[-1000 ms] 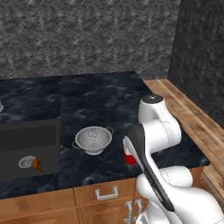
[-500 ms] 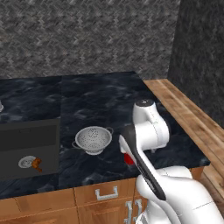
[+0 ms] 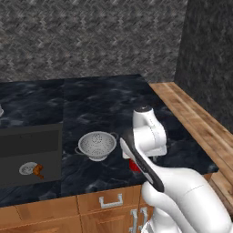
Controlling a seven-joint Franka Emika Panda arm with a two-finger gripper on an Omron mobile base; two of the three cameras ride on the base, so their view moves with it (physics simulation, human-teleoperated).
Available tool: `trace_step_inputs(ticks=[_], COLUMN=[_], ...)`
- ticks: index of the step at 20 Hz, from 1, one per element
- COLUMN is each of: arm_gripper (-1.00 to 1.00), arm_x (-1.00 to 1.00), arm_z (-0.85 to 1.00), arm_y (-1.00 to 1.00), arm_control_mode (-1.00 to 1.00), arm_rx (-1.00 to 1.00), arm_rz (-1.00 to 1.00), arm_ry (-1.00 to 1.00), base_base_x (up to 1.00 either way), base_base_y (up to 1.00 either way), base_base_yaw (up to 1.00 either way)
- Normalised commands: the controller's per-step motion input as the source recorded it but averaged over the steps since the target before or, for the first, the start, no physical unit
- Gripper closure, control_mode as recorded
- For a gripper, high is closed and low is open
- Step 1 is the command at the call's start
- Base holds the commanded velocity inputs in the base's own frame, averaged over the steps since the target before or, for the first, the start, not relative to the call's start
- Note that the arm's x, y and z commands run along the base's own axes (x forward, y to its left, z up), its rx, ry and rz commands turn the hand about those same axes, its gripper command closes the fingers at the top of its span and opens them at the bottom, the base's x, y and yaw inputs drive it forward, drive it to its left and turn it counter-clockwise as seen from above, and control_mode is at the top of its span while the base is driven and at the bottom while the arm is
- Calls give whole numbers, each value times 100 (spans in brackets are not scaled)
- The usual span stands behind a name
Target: Pick the colander and mug and place them in the sink. Then turn on the water.
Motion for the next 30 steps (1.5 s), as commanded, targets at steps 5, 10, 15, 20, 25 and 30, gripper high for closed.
trace_step_inputs(ticks=[5,10,15,20,25,30], arm_gripper=[-100,-100,-100,-100,-100,-100], arm_x=[22,29,23,8,8,0], arm_z=[-23,-21,-30,-40,-20,-5], arm_y=[8,11,3,5,4,0], arm_control_mode=[-100,-100,-100,-100,-100,-100], arm_rx=[-5,-5,3,14,7,0], arm_rz=[-4,-1,1,1,0,0], arm_ry=[7,5,2,0,0,0], base_base_x=[0,0,0,0,0,0], base_base_y=[0,0,0,0,0,0], base_base_yaw=[0,0,0,0,0,0])
